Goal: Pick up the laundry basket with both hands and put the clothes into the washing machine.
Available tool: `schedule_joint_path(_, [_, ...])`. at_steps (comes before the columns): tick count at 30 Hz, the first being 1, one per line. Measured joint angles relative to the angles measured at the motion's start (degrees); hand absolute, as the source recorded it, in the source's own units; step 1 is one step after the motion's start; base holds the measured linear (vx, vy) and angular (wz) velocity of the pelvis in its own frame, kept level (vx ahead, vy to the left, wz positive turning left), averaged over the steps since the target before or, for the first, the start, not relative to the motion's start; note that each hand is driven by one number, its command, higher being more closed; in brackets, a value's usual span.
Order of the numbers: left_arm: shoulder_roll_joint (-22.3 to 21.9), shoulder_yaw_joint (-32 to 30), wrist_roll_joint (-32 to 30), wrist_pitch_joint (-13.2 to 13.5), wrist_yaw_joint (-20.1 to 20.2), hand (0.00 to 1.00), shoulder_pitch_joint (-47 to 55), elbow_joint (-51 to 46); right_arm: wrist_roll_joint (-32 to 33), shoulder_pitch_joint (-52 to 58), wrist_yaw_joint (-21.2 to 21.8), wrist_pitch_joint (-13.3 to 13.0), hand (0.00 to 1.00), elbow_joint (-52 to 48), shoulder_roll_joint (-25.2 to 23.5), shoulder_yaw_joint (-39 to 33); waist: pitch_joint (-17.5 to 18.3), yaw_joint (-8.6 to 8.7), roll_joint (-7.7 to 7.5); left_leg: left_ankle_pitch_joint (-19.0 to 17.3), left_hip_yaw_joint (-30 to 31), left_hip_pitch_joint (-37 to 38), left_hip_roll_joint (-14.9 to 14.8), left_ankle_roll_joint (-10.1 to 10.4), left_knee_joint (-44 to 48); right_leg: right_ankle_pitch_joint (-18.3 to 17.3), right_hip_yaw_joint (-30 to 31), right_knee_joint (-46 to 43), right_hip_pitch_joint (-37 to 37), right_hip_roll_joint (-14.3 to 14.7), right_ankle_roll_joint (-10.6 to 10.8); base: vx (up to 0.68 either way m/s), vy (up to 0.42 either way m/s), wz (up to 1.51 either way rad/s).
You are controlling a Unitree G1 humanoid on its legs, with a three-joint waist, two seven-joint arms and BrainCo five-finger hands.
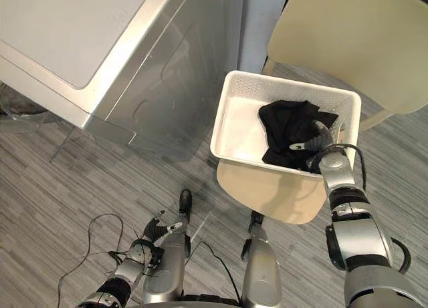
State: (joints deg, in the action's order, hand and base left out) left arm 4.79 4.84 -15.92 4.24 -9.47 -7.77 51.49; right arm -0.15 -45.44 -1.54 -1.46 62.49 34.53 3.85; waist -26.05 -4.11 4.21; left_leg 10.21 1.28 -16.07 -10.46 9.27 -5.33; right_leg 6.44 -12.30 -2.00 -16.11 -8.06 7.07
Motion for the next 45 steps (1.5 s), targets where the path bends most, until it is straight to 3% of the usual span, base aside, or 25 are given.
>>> schedule_joint_path(6, [0.0,1.5,0.0,-0.8,-1.9,0.00,0.0,-3.8,0.0,-4.5,-2.6,0.3,0.00,4.2,3.0,-1.7,-0.7,-0.05,0.22,0.9,-0.1,-4.3,0.6,-0.5,0.0,-0.1,0.0,-1.9,-5.0,-1.0,0.1,-0.01,0.001,0.00])
schedule_joint_path(10, [-0.6,2.5,0.1,-1.3,-2.5,0.00,0.0,-8.1,-0.5,-6.0,-4.1,0.4,0.00,4.2,4.4,-0.3,-0.9,-1.42,0.40,1.8,-0.1,-8.1,0.8,-0.4,0.0,-0.2,-0.1,-3.8,-9.6,-1.8,0.2,-0.01,-0.017,-0.01])
schedule_joint_path(17, [-2.2,2.2,0.1,-1.5,-3.6,0.00,0.2,-18.3,-2.9,-9.7,-9.0,0.5,0.00,4.0,6.6,10.8,-1.1,-1.97,0.73,2.8,2.2,-16.3,2.7,-0.8,0.9,-4.2,-2.7,-12.8,-19.1,-5.3,0.6,-0.02,-0.021,0.25])
schedule_joint_path(22, [-3.5,-0.8,0.6,-1.9,-4.9,0.00,0.9,-22.9,-2.7,-13.8,-12.4,0.6,0.00,3.5,9.4,17.0,-1.0,-3.80,0.72,2.8,3.1,-22.8,3.1,-0.8,4.4,-6.6,-5.8,-18.4,-24.3,-7.3,-0.3,-0.04,-0.042,0.30])
schedule_joint_path(23, [-4.1,-1.2,0.7,-2.2,-5.3,0.00,1.4,-22.9,-1.0,-13.8,-13.6,0.2,1.00,3.3,9.4,18.0,-1.0,-4.29,0.72,2.6,2.9,-23.3,3.0,-0.9,4.6,-6.9,-6.1,-18.9,-24.6,-7.4,-0.4,-0.02,-0.050,0.11])
schedule_joint_path(26, [-5.7,-3.0,1.8,-3.0,-5.8,0.00,2.8,-22.2,3.8,-13.7,-16.3,-0.8,1.00,3.0,8.5,19.1,-1.0,-4.48,0.63,2.3,2.7,-24.3,2.8,-0.9,5.9,-7.3,-6.8,-19.5,-24.8,-7.5,-0.7,0.00,-0.043,0.09])
schedule_joint_path(30, [-6.8,-3.5,1.8,-3.7,-5.9,0.00,2.9,-21.0,5.6,-11.7,-17.1,-1.9,1.00,2.8,8.4,19.6,-0.7,-4.30,-0.05,2.3,2.7,-24.4,2.6,-0.9,6.5,-8.5,-7.6,-21.2,-24.8,-7.9,-0.8,0.00,-0.051,0.10])
schedule_joint_path(33, [-7.4,-5.3,1.8,-3.8,-6.7,0.00,2.9,-20.2,6.9,-8.7,-17.1,-2.0,1.00,3.0,7.1,20.8,0.0,-4.07,-1.25,2.5,3.0,-24.1,2.4,-1.2,7.5,-8.9,-8.2,-21.5,-23.8,-7.8,-1.0,0.01,-0.055,0.08])
schedule_joint_path(37, [-7.3,-5.7,1.8,-3.8,-7.7,0.00,2.9,-19.1,9.2,-1.0,-15.3,-1.7,1.00,3.5,1.7,19.6,1.1,-3.91,-3.28,1.9,2.6,-21.7,2.4,-1.6,8.5,-8.9,-8.4,-20.5,-20.4,-7.6,-1.0,0.03,-0.042,0.04])
schedule_joint_path(43, [-6.8,-5.8,1.8,-3.9,-8.2,0.00,2.9,-16.4,12.2,10.3,-12.2,0.3,1.00,-1.0,-7.9,5.4,1.3,-3.80,-3.75,-0.1,2.0,-16.0,2.4,-1.8,10.3,-9.0,-9.0,-18.8,-13.1,-7.6,-1.0,0.01,-0.038,0.03])
schedule_joint_path(45, [-6.2,-5.8,1.8,-3.9,-8.2,0.00,2.8,-13.8,16.6,15.6,-12.3,0.7,1.00,-6.0,-12.4,-6.0,1.3,-3.75,-4.04,-0.7,0.3,-11.9,2.0,-2.1,10.1,-8.9,-9.1,-17.7,-9.3,-7.6,-0.8,-0.01,-0.044,-0.15])
